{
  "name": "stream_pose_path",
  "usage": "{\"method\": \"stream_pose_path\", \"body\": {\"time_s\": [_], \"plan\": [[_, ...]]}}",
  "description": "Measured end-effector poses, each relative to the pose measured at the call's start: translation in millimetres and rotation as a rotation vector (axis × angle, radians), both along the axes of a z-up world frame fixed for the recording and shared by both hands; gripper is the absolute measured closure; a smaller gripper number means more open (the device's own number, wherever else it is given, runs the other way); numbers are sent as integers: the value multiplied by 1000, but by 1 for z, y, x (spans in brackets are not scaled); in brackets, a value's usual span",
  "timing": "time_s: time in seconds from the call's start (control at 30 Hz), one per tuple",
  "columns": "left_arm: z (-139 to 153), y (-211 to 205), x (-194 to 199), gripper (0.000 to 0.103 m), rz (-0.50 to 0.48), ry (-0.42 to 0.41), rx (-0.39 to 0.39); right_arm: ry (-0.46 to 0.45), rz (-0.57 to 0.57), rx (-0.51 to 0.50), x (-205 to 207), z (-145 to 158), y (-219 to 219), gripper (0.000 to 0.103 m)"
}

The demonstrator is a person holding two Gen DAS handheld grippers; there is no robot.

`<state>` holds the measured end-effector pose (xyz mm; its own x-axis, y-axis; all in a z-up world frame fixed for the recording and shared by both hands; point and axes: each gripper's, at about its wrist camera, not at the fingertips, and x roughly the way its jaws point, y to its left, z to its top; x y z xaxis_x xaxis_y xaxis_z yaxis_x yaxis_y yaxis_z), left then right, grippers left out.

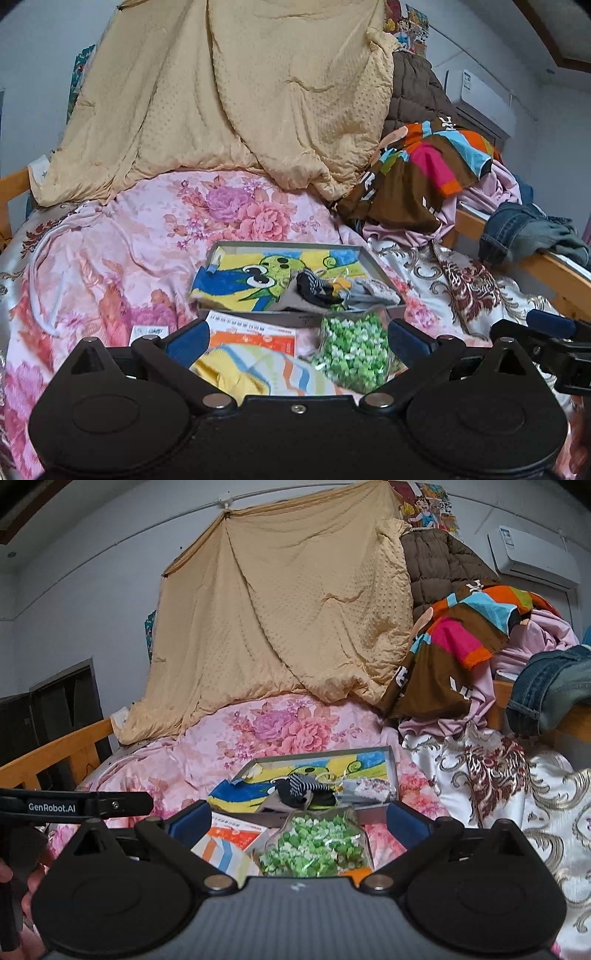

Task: Organize soft objects
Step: 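Withdraw both grippers from the frog tray back toward the pile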

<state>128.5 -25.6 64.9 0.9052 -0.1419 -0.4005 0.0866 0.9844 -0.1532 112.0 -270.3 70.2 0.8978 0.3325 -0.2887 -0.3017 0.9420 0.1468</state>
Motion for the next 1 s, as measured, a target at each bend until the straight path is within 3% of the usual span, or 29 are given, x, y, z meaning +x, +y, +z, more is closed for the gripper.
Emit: {"method": "stream_pose_path", "body": {"time_s": [0.27, 0.53, 0.73, 1.0], "plan": [[-17, 10, -15, 1, 3, 20, -16, 57, 17, -6, -13, -13, 4, 0], [-42, 26, -25, 1, -1, 56, -3, 122, 83, -77, -14, -29, 24, 0], [-69, 42, -30, 1, 27, 131, -93, 175, 121, -144, -10, -44, 42, 0], [-85, 47, -25, 1, 20, 210, -150, 235, 158, -200, -5, -60, 57, 0]]}}
